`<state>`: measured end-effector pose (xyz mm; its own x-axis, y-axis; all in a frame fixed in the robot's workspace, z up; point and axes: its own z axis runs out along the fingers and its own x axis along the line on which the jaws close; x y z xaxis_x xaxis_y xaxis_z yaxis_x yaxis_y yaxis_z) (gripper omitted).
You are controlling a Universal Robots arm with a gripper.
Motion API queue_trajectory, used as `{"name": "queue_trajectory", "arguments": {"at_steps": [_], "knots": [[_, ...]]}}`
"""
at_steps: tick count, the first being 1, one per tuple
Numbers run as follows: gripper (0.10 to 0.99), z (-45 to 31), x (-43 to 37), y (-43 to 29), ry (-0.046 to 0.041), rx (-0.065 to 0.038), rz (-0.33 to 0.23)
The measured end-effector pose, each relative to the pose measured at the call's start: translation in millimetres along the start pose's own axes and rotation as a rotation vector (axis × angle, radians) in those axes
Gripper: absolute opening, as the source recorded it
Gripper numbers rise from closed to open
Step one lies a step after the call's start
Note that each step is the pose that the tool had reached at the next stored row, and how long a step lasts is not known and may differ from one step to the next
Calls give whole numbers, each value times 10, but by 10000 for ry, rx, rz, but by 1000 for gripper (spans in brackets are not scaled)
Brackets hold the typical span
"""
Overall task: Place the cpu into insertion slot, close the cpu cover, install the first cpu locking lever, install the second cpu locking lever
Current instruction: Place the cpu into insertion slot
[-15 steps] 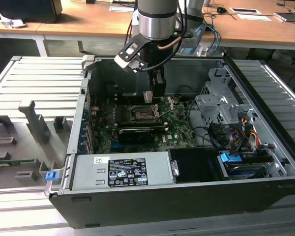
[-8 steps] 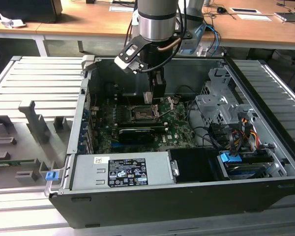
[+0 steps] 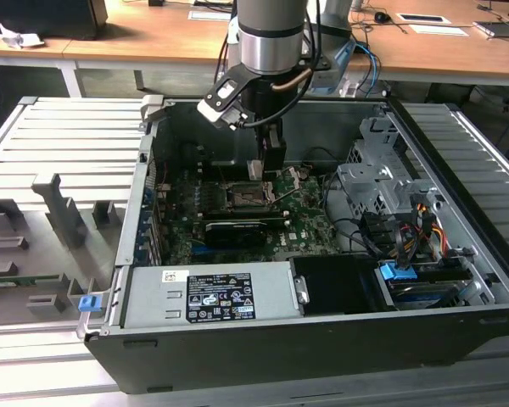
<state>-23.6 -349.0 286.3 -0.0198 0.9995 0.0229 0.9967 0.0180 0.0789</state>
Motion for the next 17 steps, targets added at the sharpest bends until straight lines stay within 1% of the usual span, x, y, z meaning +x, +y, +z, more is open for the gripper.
{"name": "queue_trajectory", "arguments": {"at_steps": [10,14,15,17], "knots": [[529,43,-1,-6,0,-1,4],[529,128,-3,-22,21,-1,3],[529,156,-3,-44,19,-2,24],[529,173,-2,-116,20,-11,32]]}}
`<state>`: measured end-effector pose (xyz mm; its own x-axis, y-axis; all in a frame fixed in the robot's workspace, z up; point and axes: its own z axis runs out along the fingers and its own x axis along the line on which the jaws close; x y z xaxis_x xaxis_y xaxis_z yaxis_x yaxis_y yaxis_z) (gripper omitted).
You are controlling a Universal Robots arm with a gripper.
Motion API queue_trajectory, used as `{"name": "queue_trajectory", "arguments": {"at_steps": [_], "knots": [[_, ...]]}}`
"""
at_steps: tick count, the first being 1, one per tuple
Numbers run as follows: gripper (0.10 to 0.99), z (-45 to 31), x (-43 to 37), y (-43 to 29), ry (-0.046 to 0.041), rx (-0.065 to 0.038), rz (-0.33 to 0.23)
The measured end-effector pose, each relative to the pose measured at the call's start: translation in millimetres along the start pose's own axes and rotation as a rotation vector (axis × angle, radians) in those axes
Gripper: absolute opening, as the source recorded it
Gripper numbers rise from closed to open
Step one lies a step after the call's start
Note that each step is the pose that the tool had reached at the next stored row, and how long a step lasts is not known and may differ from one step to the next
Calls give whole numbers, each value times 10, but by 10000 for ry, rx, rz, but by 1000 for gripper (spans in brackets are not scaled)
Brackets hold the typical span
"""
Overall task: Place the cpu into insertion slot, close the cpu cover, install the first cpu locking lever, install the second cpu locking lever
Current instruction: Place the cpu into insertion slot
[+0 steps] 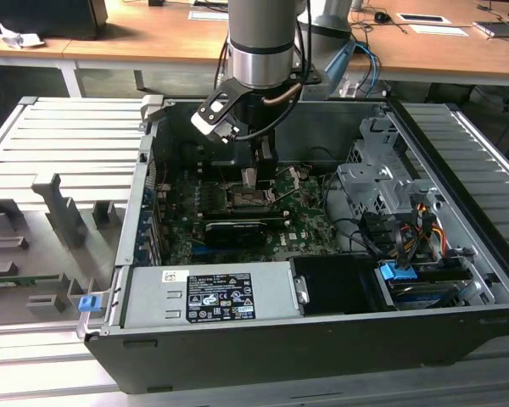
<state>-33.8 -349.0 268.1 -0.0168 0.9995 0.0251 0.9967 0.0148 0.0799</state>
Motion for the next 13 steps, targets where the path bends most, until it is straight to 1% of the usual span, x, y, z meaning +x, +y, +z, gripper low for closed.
{"name": "queue_trajectory", "arguments": {"at_steps": [1,7,9,13], "knots": [[529,3,1,-11,1,-1,1],[529,36,6,-17,2,-2,0],[529,58,9,-21,1,-3,1],[529,128,28,-27,-1,-5,1]]}}
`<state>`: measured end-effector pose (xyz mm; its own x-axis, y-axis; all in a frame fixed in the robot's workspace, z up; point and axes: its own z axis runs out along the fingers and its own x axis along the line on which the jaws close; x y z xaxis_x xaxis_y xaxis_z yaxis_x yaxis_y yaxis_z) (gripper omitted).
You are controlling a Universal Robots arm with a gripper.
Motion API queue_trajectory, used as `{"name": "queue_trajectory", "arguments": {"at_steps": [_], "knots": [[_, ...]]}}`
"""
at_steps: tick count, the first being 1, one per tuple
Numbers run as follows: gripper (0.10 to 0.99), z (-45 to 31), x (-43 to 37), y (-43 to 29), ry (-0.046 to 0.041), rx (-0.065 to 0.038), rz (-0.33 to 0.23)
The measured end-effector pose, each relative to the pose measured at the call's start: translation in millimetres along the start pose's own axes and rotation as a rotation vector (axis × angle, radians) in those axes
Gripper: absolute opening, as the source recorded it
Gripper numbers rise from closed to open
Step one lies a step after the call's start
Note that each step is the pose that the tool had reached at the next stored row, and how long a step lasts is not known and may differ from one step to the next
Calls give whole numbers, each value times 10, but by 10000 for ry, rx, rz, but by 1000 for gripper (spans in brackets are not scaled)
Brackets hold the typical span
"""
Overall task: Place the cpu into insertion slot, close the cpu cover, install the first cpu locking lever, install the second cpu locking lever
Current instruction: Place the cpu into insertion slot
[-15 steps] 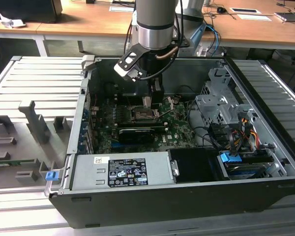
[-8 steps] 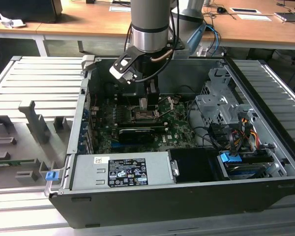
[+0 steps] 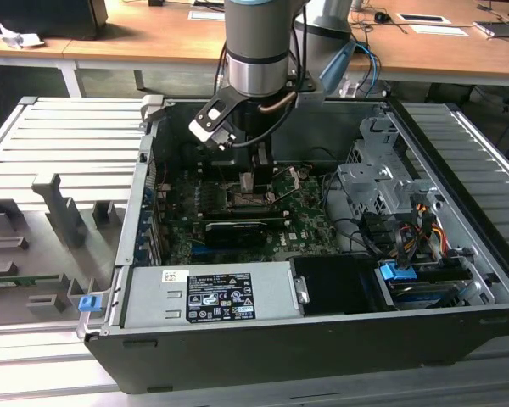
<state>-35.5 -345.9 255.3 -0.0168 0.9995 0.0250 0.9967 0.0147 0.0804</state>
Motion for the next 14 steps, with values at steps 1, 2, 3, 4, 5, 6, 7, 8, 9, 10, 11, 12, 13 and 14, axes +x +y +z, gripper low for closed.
{"name": "queue_trajectory", "arguments": {"at_steps": [1,2,3,4,5,6,7,8,9,10,11,12,13,14], "knots": [[529,25,18,-1,-1,1,-1],[529,40,32,-2,0,0,-1],[529,61,56,-3,2,-1,-1],[529,75,71,-5,0,0,-1],[529,81,77,-7,4,1,-1],[529,88,79,-9,14,-2,0],[529,99,81,-14,14,-1,0],[529,109,83,-18,13,0,1],[529,123,84,-25,15,0,1],[529,131,83,-31,14,0,1],[529,137,84,-39,13,1,1],[529,139,85,-41,13,1,1],[529,145,85,-43,15,0,0],[529,153,87,-45,14,0,0]]}}
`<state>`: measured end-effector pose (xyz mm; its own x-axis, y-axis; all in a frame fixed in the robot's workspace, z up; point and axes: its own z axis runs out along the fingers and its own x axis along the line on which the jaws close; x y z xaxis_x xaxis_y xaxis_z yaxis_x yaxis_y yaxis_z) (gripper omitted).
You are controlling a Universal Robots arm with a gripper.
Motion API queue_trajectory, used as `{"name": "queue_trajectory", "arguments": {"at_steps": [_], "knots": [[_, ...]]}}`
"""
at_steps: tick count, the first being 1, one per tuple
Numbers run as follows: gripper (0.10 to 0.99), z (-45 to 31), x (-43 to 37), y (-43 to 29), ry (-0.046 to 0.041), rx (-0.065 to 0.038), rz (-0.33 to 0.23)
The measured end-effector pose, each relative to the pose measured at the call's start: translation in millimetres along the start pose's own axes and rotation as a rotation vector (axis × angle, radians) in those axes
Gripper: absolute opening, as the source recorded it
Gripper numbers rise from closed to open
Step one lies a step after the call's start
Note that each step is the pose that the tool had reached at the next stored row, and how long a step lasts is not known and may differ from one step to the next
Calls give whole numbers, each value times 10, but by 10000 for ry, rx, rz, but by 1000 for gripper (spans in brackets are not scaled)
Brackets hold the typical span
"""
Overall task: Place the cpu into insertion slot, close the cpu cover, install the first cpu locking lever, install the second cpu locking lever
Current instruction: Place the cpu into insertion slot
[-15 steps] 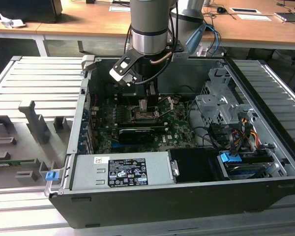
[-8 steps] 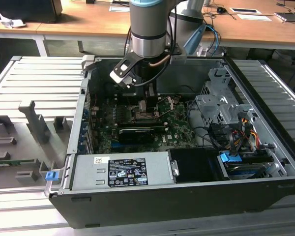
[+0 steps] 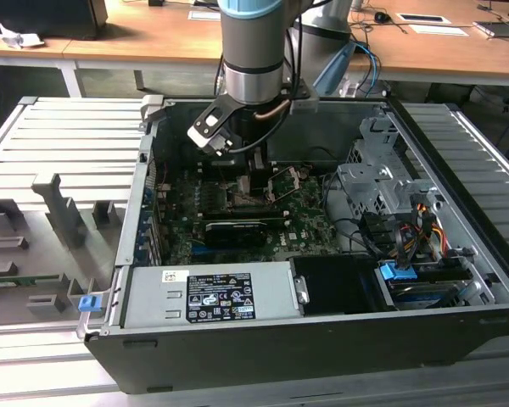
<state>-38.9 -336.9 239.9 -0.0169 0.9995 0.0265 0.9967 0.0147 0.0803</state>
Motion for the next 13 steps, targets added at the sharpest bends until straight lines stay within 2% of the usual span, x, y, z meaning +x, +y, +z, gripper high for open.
{"name": "queue_trajectory", "arguments": {"at_steps": [13], "knots": [[529,74,23,-27,-3,-1,32]]}}
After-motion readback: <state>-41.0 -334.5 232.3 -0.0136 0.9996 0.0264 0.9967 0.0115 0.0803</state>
